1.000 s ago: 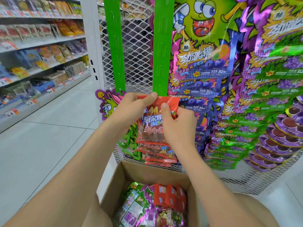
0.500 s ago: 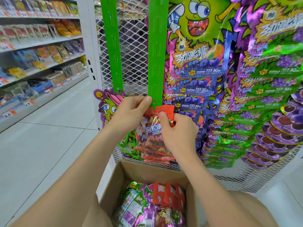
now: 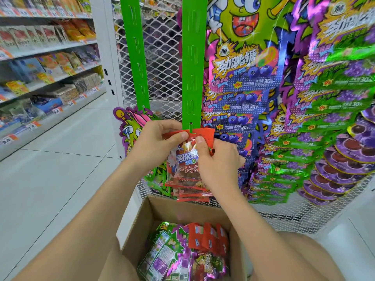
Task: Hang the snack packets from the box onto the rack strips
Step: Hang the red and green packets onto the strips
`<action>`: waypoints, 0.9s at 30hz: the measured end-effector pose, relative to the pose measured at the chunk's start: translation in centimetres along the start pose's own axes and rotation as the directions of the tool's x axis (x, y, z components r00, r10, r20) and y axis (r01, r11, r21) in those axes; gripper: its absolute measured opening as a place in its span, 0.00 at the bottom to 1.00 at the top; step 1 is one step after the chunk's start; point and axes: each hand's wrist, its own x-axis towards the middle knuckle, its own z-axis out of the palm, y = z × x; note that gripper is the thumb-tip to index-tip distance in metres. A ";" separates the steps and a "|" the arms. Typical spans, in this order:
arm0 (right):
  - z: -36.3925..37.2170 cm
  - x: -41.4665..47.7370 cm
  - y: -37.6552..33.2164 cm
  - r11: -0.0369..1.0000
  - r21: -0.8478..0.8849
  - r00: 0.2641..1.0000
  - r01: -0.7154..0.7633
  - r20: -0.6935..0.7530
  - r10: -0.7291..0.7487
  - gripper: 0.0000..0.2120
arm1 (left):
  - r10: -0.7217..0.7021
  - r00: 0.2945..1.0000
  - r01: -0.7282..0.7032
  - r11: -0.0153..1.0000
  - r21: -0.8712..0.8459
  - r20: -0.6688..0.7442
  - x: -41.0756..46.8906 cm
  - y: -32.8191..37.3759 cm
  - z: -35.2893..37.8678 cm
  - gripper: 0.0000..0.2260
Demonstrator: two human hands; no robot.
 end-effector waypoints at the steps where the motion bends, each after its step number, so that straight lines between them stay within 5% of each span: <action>1: 0.0 0.0 0.1 1.000 0.005 1.000 0.000 0.003 0.000 0.24 | -0.013 1.000 0.013 1.000 0.004 -0.016 0.0 -0.1 0.0 0.05; 6: 0.0 0.3 0.6 0.994 -0.100 0.997 0.050 -0.045 -0.055 0.27 | -0.039 0.998 0.040 0.999 0.007 -0.052 0.1 -0.2 0.2 0.10; 10: -0.7 0.4 0.9 0.984 -0.154 0.985 0.093 -0.131 -0.114 0.20 | 0.035 0.997 -0.031 0.998 0.060 -0.074 0.2 -0.2 0.6 0.03; 14: -2.1 0.2 1.7 0.980 -0.122 0.983 0.154 -0.082 -0.165 0.10 | 0.189 0.958 -0.109 0.936 0.334 -0.217 -0.5 -0.1 1.7 0.06; 17: -3.6 0.1 2.5 0.981 -0.083 0.981 0.177 0.097 -0.169 0.05 | 0.359 0.861 -0.105 0.819 0.565 -0.361 -2.1 -1.3 3.3 0.19; 20: -4.7 0.4 4.0 0.969 -0.089 0.847 0.228 0.510 -0.152 0.07 | 0.436 0.794 -0.164 0.824 0.542 -0.424 -5.3 -3.4 6.0 0.09; 22: -5.0 0.2 5.2 0.916 -0.185 0.630 0.356 0.771 -0.089 0.07 | 0.281 0.891 -0.101 0.889 0.447 -0.358 -7.8 -5.9 8.5 0.06; 24: -5.0 0.0 6.4 0.841 -0.261 0.430 0.473 0.902 0.038 0.08 | -0.069 0.977 0.153 0.883 0.444 -0.199 -9.9 -9.3 11.2 0.09; 25: -4.8 0.0 7.1 0.815 -0.288 0.368 0.502 0.924 0.100 0.08 | -0.268 0.960 0.271 0.827 0.493 -0.078 -10.8 -11.4 12.5 0.11; 27: -4.3 0.5 8.4 0.807 -0.320 0.320 0.497 0.932 0.172 0.09 | -0.580 0.801 0.396 0.700 0.595 0.149 -12.3 -16.6 15.5 0.17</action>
